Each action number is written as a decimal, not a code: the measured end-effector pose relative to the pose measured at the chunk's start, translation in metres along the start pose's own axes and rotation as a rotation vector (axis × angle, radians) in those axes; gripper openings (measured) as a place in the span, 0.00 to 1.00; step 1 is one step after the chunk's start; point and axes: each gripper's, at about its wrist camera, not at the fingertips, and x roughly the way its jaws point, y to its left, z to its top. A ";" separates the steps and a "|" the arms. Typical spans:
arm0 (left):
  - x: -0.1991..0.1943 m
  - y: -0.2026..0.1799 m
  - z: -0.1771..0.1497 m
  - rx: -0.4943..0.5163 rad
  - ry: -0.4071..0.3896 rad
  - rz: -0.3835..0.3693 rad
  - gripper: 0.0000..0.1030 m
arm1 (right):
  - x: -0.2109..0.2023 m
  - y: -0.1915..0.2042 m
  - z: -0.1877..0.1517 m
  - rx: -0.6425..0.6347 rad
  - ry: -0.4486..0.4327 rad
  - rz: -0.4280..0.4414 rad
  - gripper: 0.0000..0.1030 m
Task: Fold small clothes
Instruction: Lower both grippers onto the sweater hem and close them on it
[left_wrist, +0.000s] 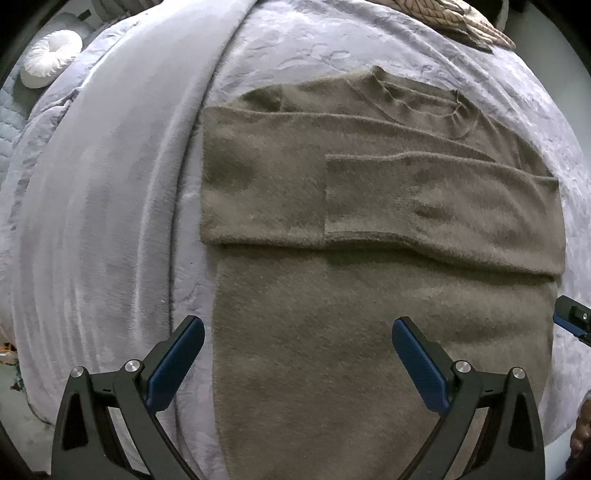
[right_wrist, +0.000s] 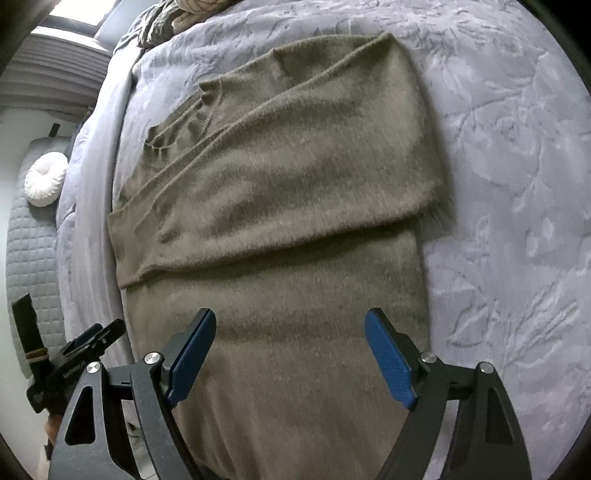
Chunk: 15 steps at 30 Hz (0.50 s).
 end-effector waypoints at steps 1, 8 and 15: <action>0.001 0.000 0.000 0.003 0.004 -0.002 0.99 | 0.001 0.000 -0.001 0.003 0.003 -0.001 0.83; 0.008 0.016 -0.016 0.045 0.020 -0.052 0.99 | 0.007 0.000 -0.026 0.056 0.019 0.011 0.83; 0.013 0.047 -0.059 0.090 0.040 -0.102 0.99 | 0.011 -0.008 -0.075 0.110 0.025 -0.007 0.83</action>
